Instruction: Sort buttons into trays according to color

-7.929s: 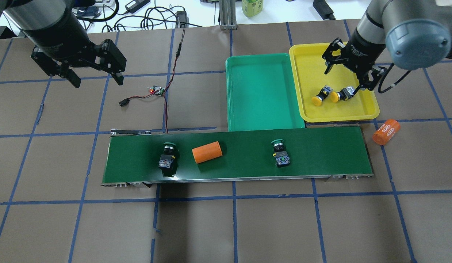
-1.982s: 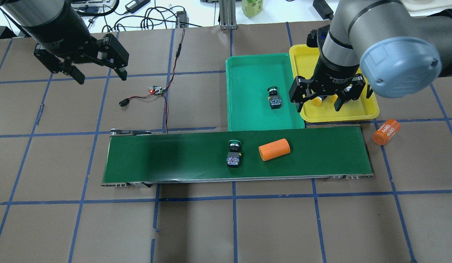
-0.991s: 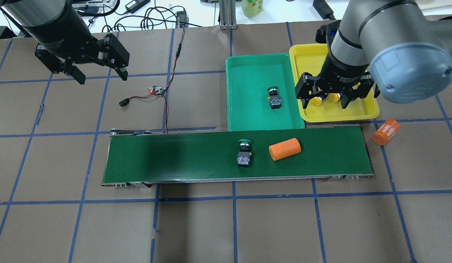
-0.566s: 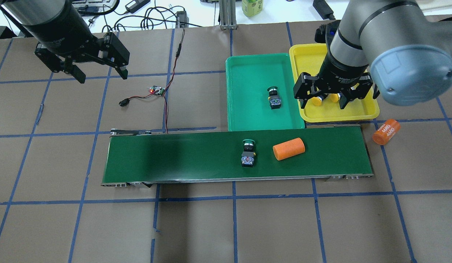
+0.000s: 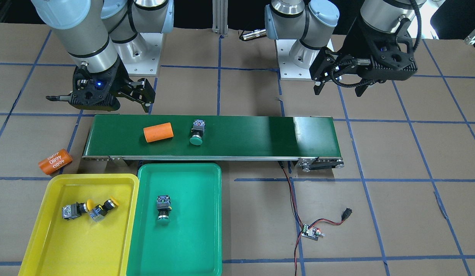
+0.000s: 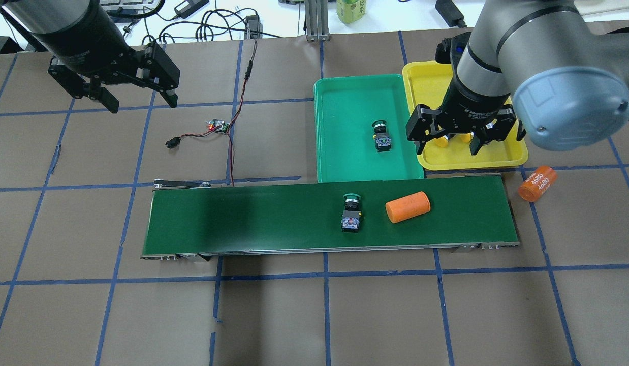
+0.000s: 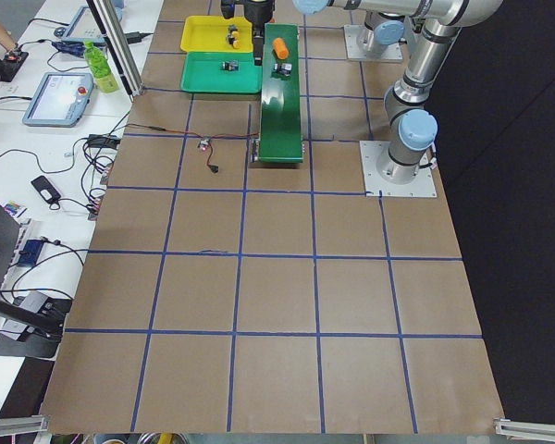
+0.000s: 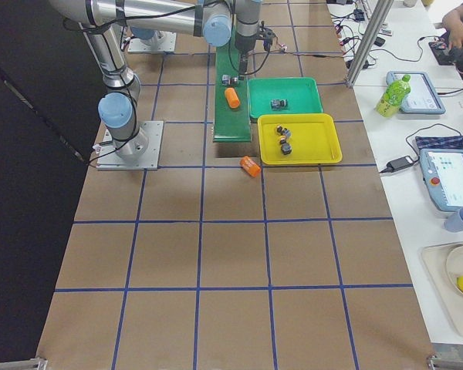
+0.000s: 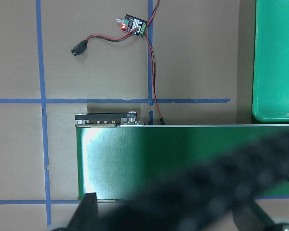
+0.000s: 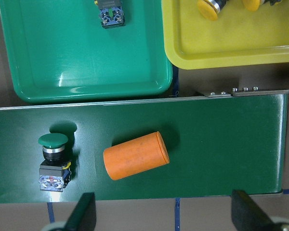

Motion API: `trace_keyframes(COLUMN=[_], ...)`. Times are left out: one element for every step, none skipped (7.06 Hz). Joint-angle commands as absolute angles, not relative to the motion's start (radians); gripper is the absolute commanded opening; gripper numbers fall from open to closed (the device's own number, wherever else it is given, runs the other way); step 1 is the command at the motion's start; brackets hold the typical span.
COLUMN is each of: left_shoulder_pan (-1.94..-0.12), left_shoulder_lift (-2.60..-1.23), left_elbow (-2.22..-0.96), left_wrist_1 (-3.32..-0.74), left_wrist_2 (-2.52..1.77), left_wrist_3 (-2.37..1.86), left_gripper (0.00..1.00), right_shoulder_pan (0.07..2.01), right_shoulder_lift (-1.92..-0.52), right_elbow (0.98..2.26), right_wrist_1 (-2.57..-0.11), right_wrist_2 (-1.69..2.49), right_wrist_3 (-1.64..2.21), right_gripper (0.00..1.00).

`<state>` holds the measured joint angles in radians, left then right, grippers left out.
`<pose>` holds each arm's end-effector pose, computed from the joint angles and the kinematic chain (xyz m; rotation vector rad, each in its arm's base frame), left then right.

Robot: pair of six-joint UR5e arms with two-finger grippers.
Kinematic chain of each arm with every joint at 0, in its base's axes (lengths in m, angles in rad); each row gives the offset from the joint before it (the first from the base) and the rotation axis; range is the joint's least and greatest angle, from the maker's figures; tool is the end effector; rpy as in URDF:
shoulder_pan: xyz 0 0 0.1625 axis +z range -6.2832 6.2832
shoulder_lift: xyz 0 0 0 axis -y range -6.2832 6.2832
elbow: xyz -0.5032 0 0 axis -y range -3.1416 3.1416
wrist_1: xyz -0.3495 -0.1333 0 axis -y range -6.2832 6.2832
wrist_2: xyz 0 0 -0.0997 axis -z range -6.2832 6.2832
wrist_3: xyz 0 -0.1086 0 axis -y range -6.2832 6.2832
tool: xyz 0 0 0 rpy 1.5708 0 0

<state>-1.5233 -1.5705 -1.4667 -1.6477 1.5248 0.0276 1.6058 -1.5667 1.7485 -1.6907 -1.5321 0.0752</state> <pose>-0.1168 -0.4562 0.5964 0.0298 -3.0962 0.0452 0.1528 -0.4335 0.4880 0.0643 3.1041 0.0993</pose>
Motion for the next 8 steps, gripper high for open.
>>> trace_keyframes(left_shoulder_pan=[-1.523, -1.523, -1.523, -1.525, -1.525, -1.525, -1.525, -1.525], left_shoulder_lift=[-1.568, -1.568, -1.565, -1.565, -1.565, -1.571, -1.569, -1.568], left_elbow=[-1.471, -1.471, -1.471, -1.477, -1.479, -1.473, -1.474, -1.474], left_wrist_1=[-1.646, -1.646, -1.646, -1.646, -1.646, -1.644, -1.644, -1.644], left_wrist_2=[1.525, 1.525, 1.525, 1.525, 1.526, 1.526, 1.526, 1.526], left_wrist_3=[0.026, 0.025, 0.026, 0.026, 0.026, 0.025, 0.025, 0.023], left_gripper=[1.0, 1.0, 1.0, 1.0, 1.0, 1.0, 1.0, 1.0], right_shoulder_pan=[1.611, 1.627, 1.646, 1.673, 1.695, 1.718, 1.733, 1.764], right_shoulder_lift=[-1.562, -1.559, -1.542, -1.534, -1.516, -1.502, -1.477, -1.451], right_elbow=[1.761, 1.767, 1.79, 1.811, 1.84, 1.851, 1.855, 1.855], right_wrist_1=[-1.71, -1.721, -1.773, -1.813, -1.847, -1.908, -1.925, -1.942], right_wrist_2=[-1.525, -1.505, -1.491, -1.491, -1.49, -1.489, -1.489, -1.491], right_wrist_3=[0.075, 0.074, 0.075, 0.075, 0.077, 0.078, 0.081, 0.124], right_gripper=[1.0, 1.0, 1.0, 1.0, 1.0, 1.0, 1.0, 1.0])
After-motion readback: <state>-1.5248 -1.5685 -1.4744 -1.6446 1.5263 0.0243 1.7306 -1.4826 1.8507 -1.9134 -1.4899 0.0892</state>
